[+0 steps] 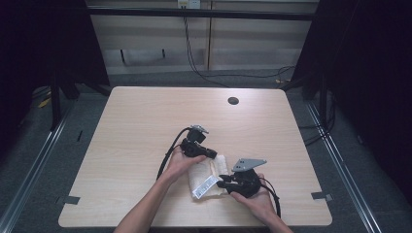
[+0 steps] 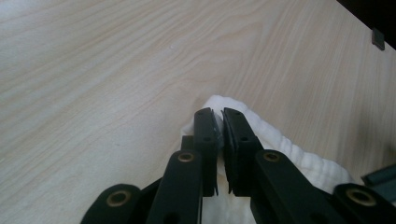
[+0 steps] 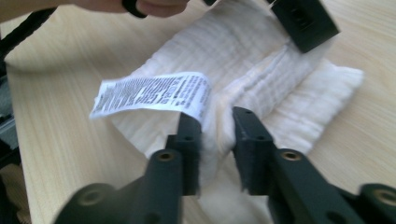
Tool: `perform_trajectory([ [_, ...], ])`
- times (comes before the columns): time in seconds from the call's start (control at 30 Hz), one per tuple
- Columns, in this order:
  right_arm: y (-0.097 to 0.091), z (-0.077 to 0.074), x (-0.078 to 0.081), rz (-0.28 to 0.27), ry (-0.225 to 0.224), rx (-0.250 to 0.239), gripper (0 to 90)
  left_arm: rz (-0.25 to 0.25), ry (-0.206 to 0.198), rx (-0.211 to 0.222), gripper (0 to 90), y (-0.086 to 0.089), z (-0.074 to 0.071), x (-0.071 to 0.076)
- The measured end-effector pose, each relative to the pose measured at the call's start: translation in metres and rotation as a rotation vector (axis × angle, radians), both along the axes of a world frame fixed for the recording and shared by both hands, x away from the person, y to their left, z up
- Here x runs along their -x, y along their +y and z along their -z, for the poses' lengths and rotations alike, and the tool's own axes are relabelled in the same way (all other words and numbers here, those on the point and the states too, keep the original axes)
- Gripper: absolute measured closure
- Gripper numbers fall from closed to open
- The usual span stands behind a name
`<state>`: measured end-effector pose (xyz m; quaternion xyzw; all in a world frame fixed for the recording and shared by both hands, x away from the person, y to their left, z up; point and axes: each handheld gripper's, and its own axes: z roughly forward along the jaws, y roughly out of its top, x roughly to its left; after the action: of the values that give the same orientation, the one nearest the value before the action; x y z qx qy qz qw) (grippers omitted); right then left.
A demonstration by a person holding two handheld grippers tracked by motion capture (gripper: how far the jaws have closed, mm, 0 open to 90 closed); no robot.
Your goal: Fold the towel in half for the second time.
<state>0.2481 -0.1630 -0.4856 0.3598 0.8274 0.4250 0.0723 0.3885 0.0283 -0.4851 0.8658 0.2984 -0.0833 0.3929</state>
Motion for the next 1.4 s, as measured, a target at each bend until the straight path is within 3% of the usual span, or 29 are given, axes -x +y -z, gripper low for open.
perform_trajectory([
  [0.2, -0.008, -0.001, 0.003, 0.035, 0.009, 0.026, 61.3, -0.013, 0.031, 0.050, 75.7, -0.004, 0.001, -0.003],
  [0.3, -0.016, -0.001, 0.004, 0.059, 0.007, 0.037, 55.9, -0.015, 0.038, 0.049, 70.8, -0.007, 0.001, -0.003],
  [0.37, -0.022, -0.001, 0.004, 0.082, 0.002, 0.049, 52.4, -0.024, 0.019, 0.025, 67.0, -0.008, -0.002, -0.002],
  [0.5, -0.028, -0.001, 0.001, 0.107, 0.011, 0.039, 47.8, -0.045, -0.003, 0.044, 58.1, 0.000, -0.008, -0.003],
  [0.7, -0.030, -0.002, -0.006, 0.142, 0.007, 0.049, 44.7, -0.066, -0.036, 0.073, 53.8, 0.020, -0.016, 0.002],
  [0.87, -0.031, -0.001, -0.011, 0.124, -0.006, 0.095, 45.6, -0.096, -0.047, 0.071, 50.4, 0.034, -0.014, 0.004],
  [0.97, -0.037, 0.000, -0.017, 0.149, 0.000, 0.097, 45.6, -0.087, -0.075, 0.043, 55.2, 0.041, -0.014, 0.008],
  [1.03, -0.042, 0.000, -0.021, 0.181, 0.008, 0.095, 45.6, -0.079, -0.077, 0.043, 56.2, 0.045, -0.014, 0.010],
  [1.13, -0.048, -0.002, -0.023, 0.205, 0.015, 0.109, 44.8, -0.057, -0.080, 0.010, 55.9, 0.052, -0.016, 0.012],
  [1.17, -0.051, -0.003, -0.024, 0.216, 0.004, 0.117, 44.5, -0.061, -0.069, 0.027, 54.8, 0.054, -0.015, 0.013],
  [1.23, -0.060, -0.005, -0.027, 0.237, 0.023, 0.058, 44.4, -0.063, -0.069, 0.019, 53.4, 0.056, -0.013, 0.015],
  [1.4, -0.075, -0.014, -0.028, 0.259, -0.004, 0.025, 44.4, -0.070, -0.074, -0.023, 53.3, 0.062, -0.004, 0.017],
])
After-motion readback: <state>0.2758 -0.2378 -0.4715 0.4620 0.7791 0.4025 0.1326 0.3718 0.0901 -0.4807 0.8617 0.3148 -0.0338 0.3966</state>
